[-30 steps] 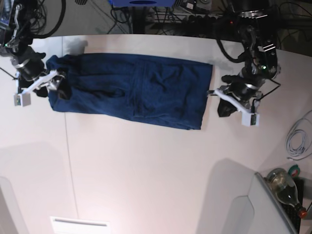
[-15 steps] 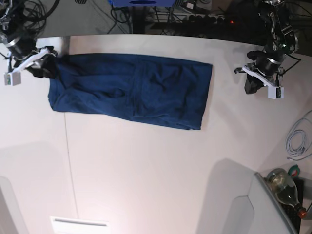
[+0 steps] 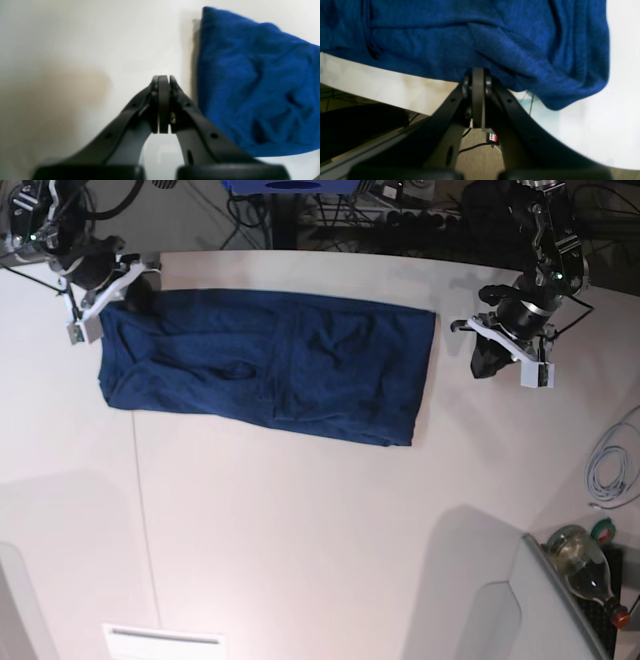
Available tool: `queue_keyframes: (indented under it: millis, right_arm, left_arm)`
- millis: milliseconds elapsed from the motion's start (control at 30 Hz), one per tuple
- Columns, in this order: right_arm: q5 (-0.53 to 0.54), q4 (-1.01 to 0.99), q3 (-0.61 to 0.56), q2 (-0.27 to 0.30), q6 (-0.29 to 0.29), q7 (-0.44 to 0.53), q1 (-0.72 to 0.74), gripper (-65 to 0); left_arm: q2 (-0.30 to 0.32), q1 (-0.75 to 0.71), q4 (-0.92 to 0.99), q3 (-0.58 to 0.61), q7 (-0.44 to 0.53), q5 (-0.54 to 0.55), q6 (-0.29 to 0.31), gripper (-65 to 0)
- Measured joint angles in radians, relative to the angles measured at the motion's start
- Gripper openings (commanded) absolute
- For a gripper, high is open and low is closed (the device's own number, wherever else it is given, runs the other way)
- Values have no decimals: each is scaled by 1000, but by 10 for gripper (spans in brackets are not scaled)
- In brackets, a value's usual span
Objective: Layout the t-shirt on the table in an organized manner, then fold the t-shirt properly
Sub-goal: 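Reposition both grippers at the ends of the folded shirt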
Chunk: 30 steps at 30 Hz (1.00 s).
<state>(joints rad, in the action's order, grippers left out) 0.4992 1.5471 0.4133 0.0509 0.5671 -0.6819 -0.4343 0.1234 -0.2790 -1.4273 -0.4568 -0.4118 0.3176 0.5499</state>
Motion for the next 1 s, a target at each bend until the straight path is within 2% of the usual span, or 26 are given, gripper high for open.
queue_keyframes:
  millis: [200,700,800,1000]
  right_arm:
    - [-4,-79,19,43,-2,4,95,-650]
    - [17,-280,17,95,-5,16,204,-650]
    - [-11,-229,16,92,-6,-5,190,-650]
    - [-4,72,14,92,-5,2,89,-648]
  left_arm:
    - [3,-4,1,-5,2,1,0,-650]
    - [5,-12,41,-7,3,-2,0,-650]
    - [4,-9,41,-7,5,-2,0,-650]
    - [5,-9,41,-7,5,-2,0,-650]
